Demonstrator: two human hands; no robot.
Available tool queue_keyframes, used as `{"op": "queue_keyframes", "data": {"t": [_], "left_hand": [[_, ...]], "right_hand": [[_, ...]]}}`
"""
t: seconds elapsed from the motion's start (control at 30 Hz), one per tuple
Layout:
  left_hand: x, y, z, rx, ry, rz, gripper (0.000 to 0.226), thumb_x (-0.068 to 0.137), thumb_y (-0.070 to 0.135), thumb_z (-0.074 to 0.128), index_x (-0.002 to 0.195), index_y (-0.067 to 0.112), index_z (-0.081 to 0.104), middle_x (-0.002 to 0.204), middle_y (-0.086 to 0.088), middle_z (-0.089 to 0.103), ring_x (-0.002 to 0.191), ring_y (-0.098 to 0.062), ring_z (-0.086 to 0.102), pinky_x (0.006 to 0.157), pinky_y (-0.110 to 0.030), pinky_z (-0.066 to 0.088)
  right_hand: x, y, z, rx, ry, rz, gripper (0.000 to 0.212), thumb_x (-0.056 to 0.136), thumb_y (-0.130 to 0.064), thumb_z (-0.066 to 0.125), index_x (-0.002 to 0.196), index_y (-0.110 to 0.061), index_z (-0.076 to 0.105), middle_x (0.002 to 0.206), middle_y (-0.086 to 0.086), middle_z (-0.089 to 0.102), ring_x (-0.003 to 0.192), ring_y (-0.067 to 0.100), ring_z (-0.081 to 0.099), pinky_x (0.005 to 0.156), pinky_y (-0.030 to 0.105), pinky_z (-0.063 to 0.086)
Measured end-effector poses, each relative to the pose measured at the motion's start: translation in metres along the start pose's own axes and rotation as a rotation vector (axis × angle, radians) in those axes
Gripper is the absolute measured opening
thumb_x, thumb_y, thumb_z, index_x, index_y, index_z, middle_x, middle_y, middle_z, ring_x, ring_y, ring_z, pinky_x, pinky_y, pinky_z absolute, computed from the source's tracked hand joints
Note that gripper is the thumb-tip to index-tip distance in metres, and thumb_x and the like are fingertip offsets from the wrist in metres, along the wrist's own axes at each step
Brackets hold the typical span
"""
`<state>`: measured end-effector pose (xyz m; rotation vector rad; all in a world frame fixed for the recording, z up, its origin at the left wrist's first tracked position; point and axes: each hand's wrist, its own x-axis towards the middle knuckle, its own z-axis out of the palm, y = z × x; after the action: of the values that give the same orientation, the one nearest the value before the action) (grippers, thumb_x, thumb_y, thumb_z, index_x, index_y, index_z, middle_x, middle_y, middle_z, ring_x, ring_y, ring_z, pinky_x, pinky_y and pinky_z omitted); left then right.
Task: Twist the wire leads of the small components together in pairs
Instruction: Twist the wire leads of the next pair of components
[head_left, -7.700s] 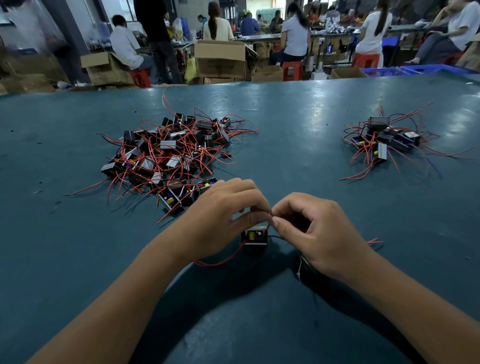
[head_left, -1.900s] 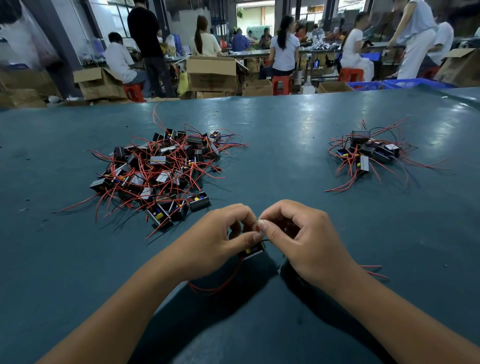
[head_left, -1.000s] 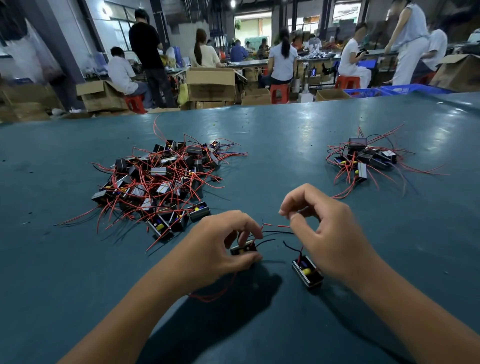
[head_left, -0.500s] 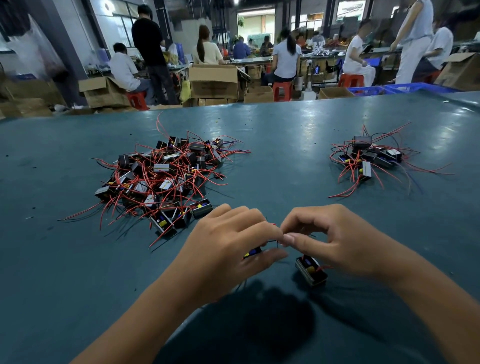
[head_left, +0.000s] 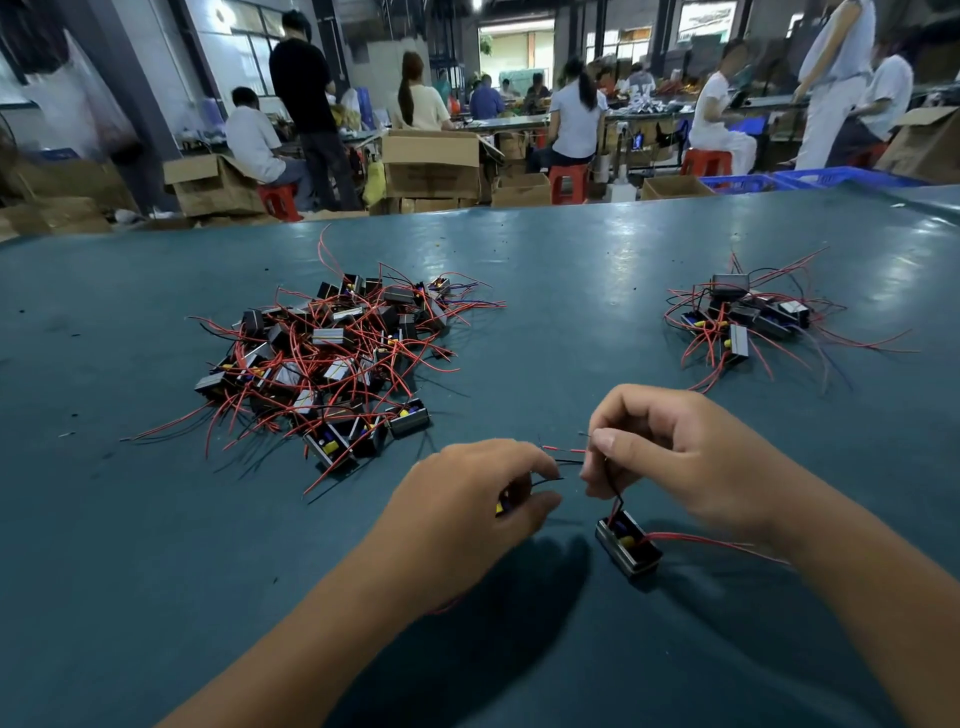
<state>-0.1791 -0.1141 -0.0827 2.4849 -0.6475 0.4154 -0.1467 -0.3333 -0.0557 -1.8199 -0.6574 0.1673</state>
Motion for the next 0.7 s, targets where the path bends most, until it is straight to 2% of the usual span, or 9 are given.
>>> {"op": "queue_keyframes", "data": {"t": [0.07,0.13,0.23,0.33,0.4,0.53,0.63,0.7], "left_hand": [[-0.001,-0.002,0.005,0.121,-0.052,-0.040,0.031,0.094,0.046,0.062,0.123,0.037,0.061,0.086,0.016,0.058,0.085,-0.008,0.052,0.068,-0.027,0.036],[-0.002,-0.002,0.008,0.201,-0.067,-0.070,0.035,0.096,0.050,0.054,0.129,0.039,0.055,0.085,0.017,0.048,0.091,-0.009,0.052,0.067,-0.026,0.028],[0.002,-0.004,0.012,0.223,-0.050,-0.064,0.023,0.099,0.048,0.050,0.116,0.036,0.058,0.092,0.015,0.055,0.094,-0.011,0.055,0.068,-0.028,0.031],[0.004,-0.009,0.013,0.039,-0.060,-0.029,0.014,0.098,0.036,0.061,0.101,0.023,0.067,0.088,0.007,0.063,0.082,-0.015,0.058,0.070,-0.033,0.044],[0.005,-0.015,0.010,-0.158,-0.099,-0.036,0.011,0.095,0.028,0.066,0.093,0.017,0.070,0.082,0.003,0.062,0.075,-0.014,0.054,0.069,-0.029,0.044],[0.006,-0.027,0.003,-0.471,-0.186,-0.103,0.008,0.093,0.031,0.066,0.086,0.027,0.068,0.084,0.007,0.061,0.071,-0.011,0.052,0.069,-0.023,0.041],[0.007,-0.030,0.005,-0.572,-0.180,-0.145,0.013,0.093,0.034,0.066,0.090,0.022,0.072,0.084,-0.012,0.068,0.069,-0.018,0.052,0.067,-0.041,0.046],[0.007,-0.030,0.008,-0.599,-0.182,-0.161,0.014,0.092,0.031,0.067,0.095,0.019,0.073,0.089,-0.020,0.069,0.075,-0.023,0.055,0.078,-0.054,0.051]], "right_hand": [[0.001,-0.001,0.002,0.012,-0.006,0.021,0.011,0.098,-0.002,0.052,0.088,0.000,0.057,0.080,0.013,0.072,0.077,0.035,0.069,0.071,0.034,0.058],[0.001,-0.001,0.005,0.015,-0.009,0.040,0.012,0.098,-0.002,0.051,0.088,0.000,0.057,0.081,0.013,0.073,0.077,0.036,0.069,0.070,0.032,0.058],[0.001,-0.002,0.010,0.049,-0.001,0.062,0.013,0.099,-0.004,0.051,0.088,-0.001,0.056,0.079,0.012,0.072,0.073,0.031,0.069,0.067,0.027,0.056],[0.002,0.001,0.025,0.107,0.045,0.086,0.013,0.099,-0.006,0.051,0.087,-0.003,0.057,0.073,0.009,0.071,0.064,0.022,0.068,0.061,0.021,0.052],[0.002,0.006,0.037,0.086,0.123,0.098,0.014,0.099,-0.007,0.053,0.086,-0.007,0.058,0.066,0.005,0.069,0.058,0.017,0.064,0.057,0.019,0.050],[0.005,0.018,0.050,-0.026,0.285,0.117,0.015,0.098,-0.014,0.055,0.084,-0.015,0.060,0.060,-0.002,0.062,0.051,0.010,0.054,0.051,0.017,0.041],[0.006,0.021,0.052,-0.083,0.357,0.107,0.015,0.096,-0.019,0.059,0.082,-0.020,0.061,0.062,-0.006,0.065,0.052,0.005,0.055,0.053,0.019,0.043],[0.006,0.022,0.054,-0.142,0.382,0.098,0.014,0.094,-0.021,0.061,0.081,-0.022,0.063,0.065,-0.008,0.068,0.055,0.003,0.058,0.058,0.021,0.047]]}}
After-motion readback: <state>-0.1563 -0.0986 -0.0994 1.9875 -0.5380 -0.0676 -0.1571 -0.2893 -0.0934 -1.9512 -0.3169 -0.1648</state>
